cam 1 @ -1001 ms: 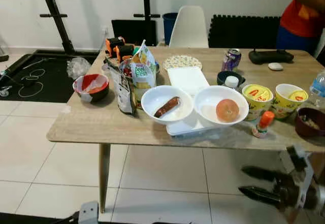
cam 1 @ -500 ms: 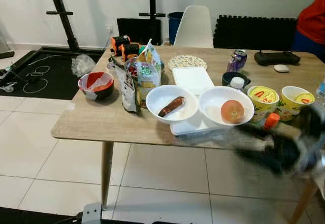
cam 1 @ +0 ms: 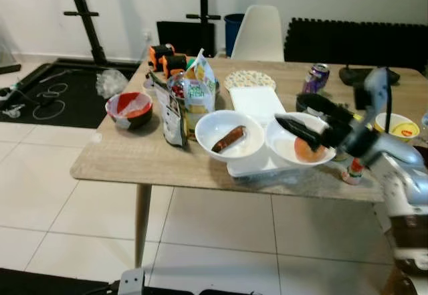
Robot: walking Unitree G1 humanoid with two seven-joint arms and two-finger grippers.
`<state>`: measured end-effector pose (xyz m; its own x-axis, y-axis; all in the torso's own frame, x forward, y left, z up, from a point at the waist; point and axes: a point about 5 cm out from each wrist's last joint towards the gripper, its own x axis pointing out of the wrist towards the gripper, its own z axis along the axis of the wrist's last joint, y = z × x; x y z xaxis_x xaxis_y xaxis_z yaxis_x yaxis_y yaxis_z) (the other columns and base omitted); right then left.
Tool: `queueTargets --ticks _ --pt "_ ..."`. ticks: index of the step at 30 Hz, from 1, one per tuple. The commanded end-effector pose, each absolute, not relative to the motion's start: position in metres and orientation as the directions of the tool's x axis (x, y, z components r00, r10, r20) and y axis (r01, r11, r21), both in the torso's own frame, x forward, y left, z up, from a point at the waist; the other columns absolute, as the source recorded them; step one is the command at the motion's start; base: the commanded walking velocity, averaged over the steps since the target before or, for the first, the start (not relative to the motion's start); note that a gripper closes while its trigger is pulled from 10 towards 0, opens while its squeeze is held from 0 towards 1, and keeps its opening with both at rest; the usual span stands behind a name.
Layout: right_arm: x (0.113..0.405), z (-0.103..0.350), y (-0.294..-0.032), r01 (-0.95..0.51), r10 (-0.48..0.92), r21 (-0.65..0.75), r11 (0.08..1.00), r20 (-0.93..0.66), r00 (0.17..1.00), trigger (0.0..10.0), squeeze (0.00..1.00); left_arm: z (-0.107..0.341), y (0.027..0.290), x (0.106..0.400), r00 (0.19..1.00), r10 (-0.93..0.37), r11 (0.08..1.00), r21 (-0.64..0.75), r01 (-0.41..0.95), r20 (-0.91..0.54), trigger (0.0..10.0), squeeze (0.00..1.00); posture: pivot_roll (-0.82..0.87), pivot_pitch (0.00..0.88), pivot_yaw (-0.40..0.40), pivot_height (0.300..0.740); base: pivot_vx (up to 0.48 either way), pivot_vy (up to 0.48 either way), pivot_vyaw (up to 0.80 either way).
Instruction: Restocking fridge
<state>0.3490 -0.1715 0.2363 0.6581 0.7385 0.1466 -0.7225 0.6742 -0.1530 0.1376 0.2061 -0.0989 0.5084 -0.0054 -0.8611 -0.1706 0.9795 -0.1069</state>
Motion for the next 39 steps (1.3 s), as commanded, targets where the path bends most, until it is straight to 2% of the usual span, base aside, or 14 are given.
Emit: queueTargets --ticks 1,2,3,5,10,13,18,24,27,33,36,37,38,39 --pt "0.353 0.229 -0.164 -0.732 0.754 -0.189 0.655 0.094 0.65 10.0 0.0 -0.101 0.202 0.134 0.496 -0.02 0.983 -0.108 -0.15 -0.868 10.0 0.0 -0.01 0.034 -0.053 0.74 0.0 0.0 0.0" --pt "0.356 0.23 -0.159 -0.743 0.769 -0.212 0.635 0.078 0.635 10.0 0.0 -0.101 0.202 0.134 0.496 -0.023 0.984 -0.109 -0.144 -0.868 10.0 0.0 -0.01 0.035 -0.053 0.74 0.0 0.0 0.0" --pt "0.36 0.229 -0.146 -0.755 0.797 -0.337 0.562 -0.021 0.603 10.0 0.0 -0.102 0.201 0.131 0.493 -0.027 0.985 -0.108 -0.137 -0.87 10.0 0.0 0.0 0.046 -0.054 0.74 0.0 0.0 0.79" --pt "0.364 0.227 -0.139 -0.762 0.804 -0.391 0.516 -0.085 0.589 10.0 0.0 -0.103 0.201 0.129 0.487 -0.027 0.985 -0.105 -0.134 -0.873 10.0 0.0 0.0 0.055 -0.055 0.74 0.0 0.0 0.79" --pt "0.372 0.226 -0.132 -0.761 0.795 -0.421 0.493 -0.138 0.591 10.0 0.0 -0.104 0.202 0.124 0.477 -0.026 0.986 -0.101 -0.132 -0.878 10.0 0.0 0.0 0.069 -0.057 0.74 0.0 0.0 0.63" --pt "0.377 0.226 -0.124 -0.775 0.798 -0.474 0.418 -0.216 0.563 10.0 0.0 -0.105 0.204 0.119 0.469 -0.024 0.987 -0.097 -0.131 -0.883 10.0 0.0 0.01 0.075 -0.06 0.74 0.0 0.0 0.0" --pt "0.379 0.224 -0.121 -0.812 0.794 -0.491 0.315 -0.332 0.509 10.0 0.0 -0.105 0.204 0.118 0.467 -0.023 0.987 -0.095 -0.13 -0.884 10.0 0.0 0.01 0.081 -0.062 0.74 0.0 0.0 0.0" --pt "0.376 0.244 -0.119 -0.854 0.825 -0.497 0.152 -0.412 0.386 10.0 0.0 -0.105 0.202 0.118 0.468 -0.029 0.987 -0.099 -0.126 -0.883 10.0 0.0 0.02 0.085 -0.07 0.74 0.0 0.0 0.0" --pt "0.375 0.251 -0.12 -0.86 0.835 -0.492 0.138 -0.409 0.368 10.0 0.0 -0.105 0.201 0.119 0.47 -0.031 0.987 -0.101 -0.124 -0.882 10.0 0.0 0.01 0.083 -0.073 0.74 0.0 0.0 0.0" --pt "0.379 0.265 -0.125 -0.855 0.854 -0.477 0.201 -0.342 0.392 10.0 0.0 -0.106 0.199 0.119 0.468 -0.038 0.988 -0.104 -0.117 -0.883 10.0 0.0 0.01 0.08 -0.073 0.74 0.0 0.0 0.0" --pt "0.376 0.265 -0.125 -0.874 0.872 -0.449 0.187 -0.334 0.359 10.0 0.0 -0.106 0.199 0.119 0.466 -0.038 0.988 -0.104 -0.116 -0.884 10.0 0.0 0.01 0.079 -0.071 0.74 0.0 0.0 0.0" --pt "0.37 0.262 -0.125 -0.901 0.887 -0.412 0.136 -0.354 0.296 10.0 0.0 -0.106 0.199 0.119 0.466 -0.039 0.988 -0.104 -0.114 -0.884 10.0 0.0 0.01 0.079 -0.071 0.74 0.0 0.0 0.0" --pt "0.37 0.262 -0.125 -0.901 0.887 -0.412 0.136 -0.354 0.296 10.0 0.0 -0.106 0.199 0.119 0.466 -0.039 0.988 -0.104 -0.114 -0.884 10.0 0.0 0.01 0.079 -0.071 0.74 0.0 0.0 0.0" --pt "0.362 0.254 -0.128 -0.923 0.887 -0.382 0.049 -0.407 0.216 10.0 0.0 -0.106 0.199 0.119 0.466 -0.039 0.988 -0.103 -0.113 -0.884 10.0 0.0 0.01 0.077 -0.07 0.74 0.0 0.0 0.0"
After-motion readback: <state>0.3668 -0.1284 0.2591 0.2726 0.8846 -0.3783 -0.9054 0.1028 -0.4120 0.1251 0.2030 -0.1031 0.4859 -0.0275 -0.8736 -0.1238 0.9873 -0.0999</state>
